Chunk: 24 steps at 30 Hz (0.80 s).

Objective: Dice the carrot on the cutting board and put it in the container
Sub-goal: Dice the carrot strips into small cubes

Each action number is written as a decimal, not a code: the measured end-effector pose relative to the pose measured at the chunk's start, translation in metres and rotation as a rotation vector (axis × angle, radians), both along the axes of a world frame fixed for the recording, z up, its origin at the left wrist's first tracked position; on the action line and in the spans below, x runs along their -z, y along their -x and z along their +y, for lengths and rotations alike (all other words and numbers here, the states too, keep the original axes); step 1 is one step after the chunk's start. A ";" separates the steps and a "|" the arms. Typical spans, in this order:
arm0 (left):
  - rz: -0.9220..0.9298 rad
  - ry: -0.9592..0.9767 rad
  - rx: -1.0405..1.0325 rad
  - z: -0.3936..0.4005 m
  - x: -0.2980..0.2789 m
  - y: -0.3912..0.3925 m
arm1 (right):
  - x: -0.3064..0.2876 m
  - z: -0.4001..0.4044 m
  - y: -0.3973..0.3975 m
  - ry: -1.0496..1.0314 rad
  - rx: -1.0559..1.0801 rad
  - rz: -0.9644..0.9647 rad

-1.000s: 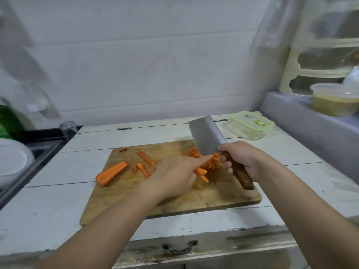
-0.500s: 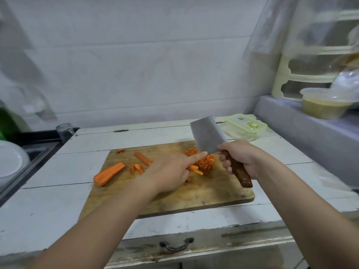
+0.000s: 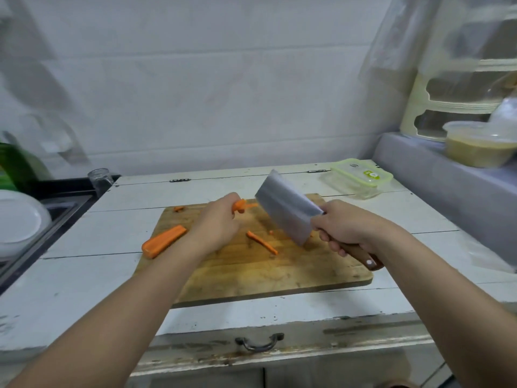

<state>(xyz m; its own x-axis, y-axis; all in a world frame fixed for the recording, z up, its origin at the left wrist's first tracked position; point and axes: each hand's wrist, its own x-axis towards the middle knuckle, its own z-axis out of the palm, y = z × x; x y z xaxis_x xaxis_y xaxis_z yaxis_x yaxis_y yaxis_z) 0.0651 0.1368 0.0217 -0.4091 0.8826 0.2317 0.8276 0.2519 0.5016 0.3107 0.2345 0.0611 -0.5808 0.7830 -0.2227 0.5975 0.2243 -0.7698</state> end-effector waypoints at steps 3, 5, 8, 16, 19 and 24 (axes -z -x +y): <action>0.033 -0.018 0.026 -0.016 0.003 0.011 | 0.004 -0.010 0.019 -0.079 -0.095 -0.192; 0.105 0.041 0.101 -0.019 0.003 0.015 | 0.006 -0.013 0.029 -0.134 -0.089 -0.262; 0.198 0.143 0.275 -0.011 0.006 0.010 | 0.005 -0.008 0.023 -0.181 -0.038 -0.300; 0.338 0.345 0.445 0.006 0.004 -0.019 | 0.006 0.020 -0.009 -0.110 0.074 -0.268; 0.449 0.351 0.414 0.001 0.001 -0.022 | 0.008 0.021 -0.007 -0.079 0.073 -0.161; 0.342 0.273 0.286 -0.005 0.014 -0.033 | 0.006 0.020 0.004 -0.043 0.075 -0.024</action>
<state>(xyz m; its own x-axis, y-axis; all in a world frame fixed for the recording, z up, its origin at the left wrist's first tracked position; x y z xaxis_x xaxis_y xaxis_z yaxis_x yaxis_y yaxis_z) 0.0982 0.1320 0.0075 -0.0836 0.9949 0.0556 0.9876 0.0753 0.1378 0.3067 0.2548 0.0547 -0.5148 0.8334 -0.2012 0.6319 0.2102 -0.7460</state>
